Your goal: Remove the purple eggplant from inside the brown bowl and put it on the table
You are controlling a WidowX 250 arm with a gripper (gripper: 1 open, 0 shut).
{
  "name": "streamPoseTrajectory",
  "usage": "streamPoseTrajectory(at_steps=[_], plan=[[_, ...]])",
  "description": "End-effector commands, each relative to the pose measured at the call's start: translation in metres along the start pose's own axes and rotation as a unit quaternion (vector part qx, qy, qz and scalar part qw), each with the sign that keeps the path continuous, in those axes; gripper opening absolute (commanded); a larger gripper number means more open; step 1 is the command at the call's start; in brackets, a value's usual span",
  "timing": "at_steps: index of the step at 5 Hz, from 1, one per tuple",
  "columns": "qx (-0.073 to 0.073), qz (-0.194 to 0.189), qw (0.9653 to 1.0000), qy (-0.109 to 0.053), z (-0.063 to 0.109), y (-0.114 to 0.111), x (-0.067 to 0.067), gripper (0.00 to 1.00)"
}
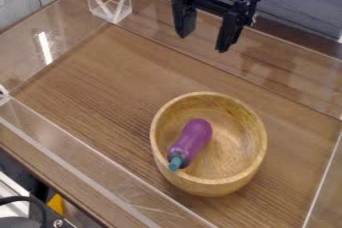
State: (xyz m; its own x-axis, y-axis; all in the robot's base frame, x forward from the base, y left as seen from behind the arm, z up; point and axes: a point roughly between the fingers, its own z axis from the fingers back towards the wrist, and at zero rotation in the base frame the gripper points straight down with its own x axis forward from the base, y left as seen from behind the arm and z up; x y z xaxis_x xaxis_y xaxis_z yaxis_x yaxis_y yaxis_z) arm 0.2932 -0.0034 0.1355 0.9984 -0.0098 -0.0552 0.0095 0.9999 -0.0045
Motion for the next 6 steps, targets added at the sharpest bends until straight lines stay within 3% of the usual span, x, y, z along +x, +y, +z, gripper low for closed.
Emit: streamPoseTrajectory(at_steps=[1,2,3,4,6], plan=[[-0.002,0.012,0.9999,0.008,-0.005,-0.01,-0.001,1.0],[-0.011,0.014,0.9998,0.012,-0.006,-0.023,-0.019,1.0],[-0.013,0.008,0.9998,0.016,-0.008,-0.026,-0.025,1.0],[-0.013,0.003,0.9997,0.022,-0.012,-0.028,-0.027,1.0],[-0.017,0.038,0.9986,0.032,-0.03,-0.023,-0.025,1.0]])
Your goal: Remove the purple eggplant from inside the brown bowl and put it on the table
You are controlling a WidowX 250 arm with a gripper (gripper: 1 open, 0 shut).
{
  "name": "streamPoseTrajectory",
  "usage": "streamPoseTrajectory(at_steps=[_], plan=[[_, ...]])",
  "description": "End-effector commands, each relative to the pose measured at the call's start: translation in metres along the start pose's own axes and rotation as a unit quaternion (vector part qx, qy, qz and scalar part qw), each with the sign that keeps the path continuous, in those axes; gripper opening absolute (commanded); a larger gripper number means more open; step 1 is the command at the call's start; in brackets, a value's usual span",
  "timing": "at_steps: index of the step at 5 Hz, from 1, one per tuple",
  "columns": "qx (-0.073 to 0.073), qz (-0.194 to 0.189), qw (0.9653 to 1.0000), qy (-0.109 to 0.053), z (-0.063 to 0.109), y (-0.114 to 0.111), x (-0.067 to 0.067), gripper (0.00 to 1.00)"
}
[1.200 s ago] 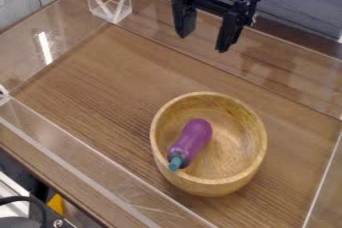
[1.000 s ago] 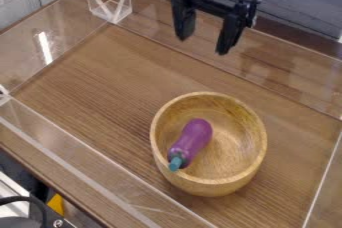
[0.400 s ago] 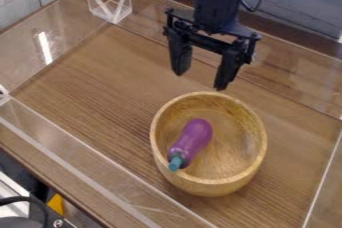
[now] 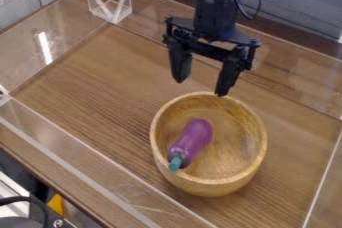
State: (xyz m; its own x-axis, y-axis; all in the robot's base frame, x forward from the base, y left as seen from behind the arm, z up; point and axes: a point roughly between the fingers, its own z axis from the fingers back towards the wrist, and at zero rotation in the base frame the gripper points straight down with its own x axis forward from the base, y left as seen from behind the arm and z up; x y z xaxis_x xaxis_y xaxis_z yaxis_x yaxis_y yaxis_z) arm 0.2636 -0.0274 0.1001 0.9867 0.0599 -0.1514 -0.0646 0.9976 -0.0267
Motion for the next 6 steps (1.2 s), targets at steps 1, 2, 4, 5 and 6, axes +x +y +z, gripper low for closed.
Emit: streamPoseTrajectory(at_steps=[1,2,4,5,6], plan=[[-0.005,0.014,0.9998,-0.012,0.005,-0.001,0.004,1.0],[-0.007,0.024,0.9997,-0.008,0.003,-0.003,0.004,0.0],[0.003,-0.017,0.9998,-0.004,-0.007,-0.003,-0.01,1.0],[0.0,0.007,0.9999,-0.008,-0.013,-0.004,-0.016,0.0],[-0.004,0.035,0.9993,-0.012,-0.017,-0.004,-0.017,0.0]])
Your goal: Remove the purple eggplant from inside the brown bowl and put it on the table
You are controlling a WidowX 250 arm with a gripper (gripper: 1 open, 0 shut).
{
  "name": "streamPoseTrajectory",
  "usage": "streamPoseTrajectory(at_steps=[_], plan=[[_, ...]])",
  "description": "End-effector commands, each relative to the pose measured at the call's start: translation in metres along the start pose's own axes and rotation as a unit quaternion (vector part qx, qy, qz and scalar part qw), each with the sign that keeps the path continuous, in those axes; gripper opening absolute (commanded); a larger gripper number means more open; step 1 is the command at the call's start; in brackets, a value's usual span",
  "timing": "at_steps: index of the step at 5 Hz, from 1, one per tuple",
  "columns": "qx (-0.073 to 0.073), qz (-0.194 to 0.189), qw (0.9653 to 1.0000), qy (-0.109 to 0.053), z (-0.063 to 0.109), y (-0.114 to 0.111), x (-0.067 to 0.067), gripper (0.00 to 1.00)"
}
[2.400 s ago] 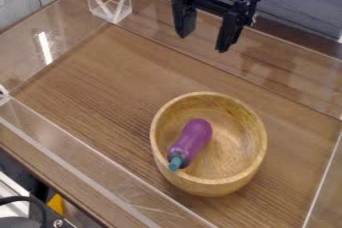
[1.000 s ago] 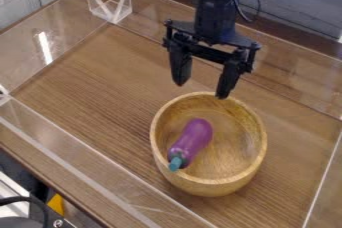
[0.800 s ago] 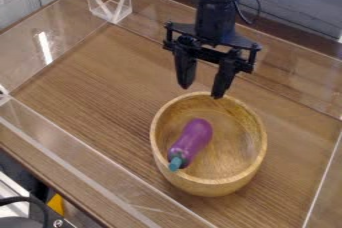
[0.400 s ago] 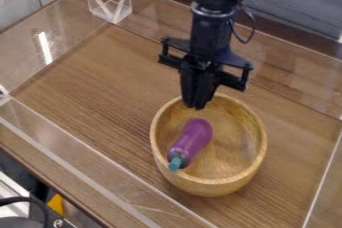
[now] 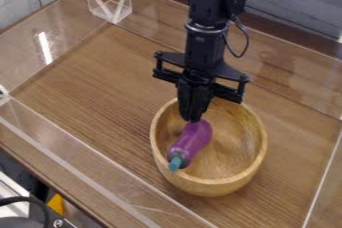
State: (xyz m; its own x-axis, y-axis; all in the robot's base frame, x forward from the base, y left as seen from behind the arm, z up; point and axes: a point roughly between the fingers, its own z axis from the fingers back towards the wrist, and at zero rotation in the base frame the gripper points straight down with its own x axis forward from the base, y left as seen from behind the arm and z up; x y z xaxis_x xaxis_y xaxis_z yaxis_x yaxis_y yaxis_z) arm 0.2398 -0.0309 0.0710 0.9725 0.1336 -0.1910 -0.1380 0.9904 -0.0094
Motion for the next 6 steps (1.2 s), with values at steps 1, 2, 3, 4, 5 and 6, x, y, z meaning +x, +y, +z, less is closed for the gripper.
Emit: streamPoseTrajectory(at_steps=[1,2,3,4,5,6], plan=[[-0.008,-0.005,0.9993,-0.036,0.009,0.003,0.002,0.0],[-0.008,-0.008,0.999,-0.042,0.003,0.009,0.004,0.0],[-0.009,-0.004,0.9988,-0.047,0.003,0.008,0.0,0.0],[-0.011,0.002,0.9986,-0.052,0.003,0.006,-0.004,0.0],[-0.014,0.009,0.9983,-0.056,0.006,0.009,-0.013,0.0],[-0.016,0.016,0.9979,-0.061,0.009,0.012,-0.021,0.0]])
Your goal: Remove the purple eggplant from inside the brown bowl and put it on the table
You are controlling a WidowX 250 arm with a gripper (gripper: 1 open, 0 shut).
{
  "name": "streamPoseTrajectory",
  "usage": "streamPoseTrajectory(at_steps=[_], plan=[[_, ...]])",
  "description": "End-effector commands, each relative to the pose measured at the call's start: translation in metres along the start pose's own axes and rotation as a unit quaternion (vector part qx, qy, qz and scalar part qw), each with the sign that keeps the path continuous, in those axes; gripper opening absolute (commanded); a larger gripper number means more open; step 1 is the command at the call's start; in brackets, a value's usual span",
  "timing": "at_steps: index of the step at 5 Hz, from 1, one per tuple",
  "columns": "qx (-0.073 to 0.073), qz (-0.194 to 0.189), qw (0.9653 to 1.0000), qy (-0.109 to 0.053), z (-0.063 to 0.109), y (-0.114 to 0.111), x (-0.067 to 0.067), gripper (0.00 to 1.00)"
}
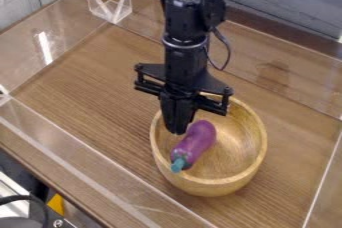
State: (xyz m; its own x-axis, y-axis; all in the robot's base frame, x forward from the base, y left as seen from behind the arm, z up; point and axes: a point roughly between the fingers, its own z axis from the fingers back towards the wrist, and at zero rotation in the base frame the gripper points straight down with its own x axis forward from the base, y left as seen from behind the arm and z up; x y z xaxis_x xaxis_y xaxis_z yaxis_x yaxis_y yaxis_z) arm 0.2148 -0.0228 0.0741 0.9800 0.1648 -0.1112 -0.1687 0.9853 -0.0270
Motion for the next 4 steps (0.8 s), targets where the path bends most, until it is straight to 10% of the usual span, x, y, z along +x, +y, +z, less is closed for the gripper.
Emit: streamPoseTrajectory(at_steps=[1,4], plan=[[-0.011,0.05,0.9983,-0.027,0.005,0.003,0.001,0.0],[-0.011,0.107,0.9935,-0.037,0.011,0.012,0.008,0.0]])
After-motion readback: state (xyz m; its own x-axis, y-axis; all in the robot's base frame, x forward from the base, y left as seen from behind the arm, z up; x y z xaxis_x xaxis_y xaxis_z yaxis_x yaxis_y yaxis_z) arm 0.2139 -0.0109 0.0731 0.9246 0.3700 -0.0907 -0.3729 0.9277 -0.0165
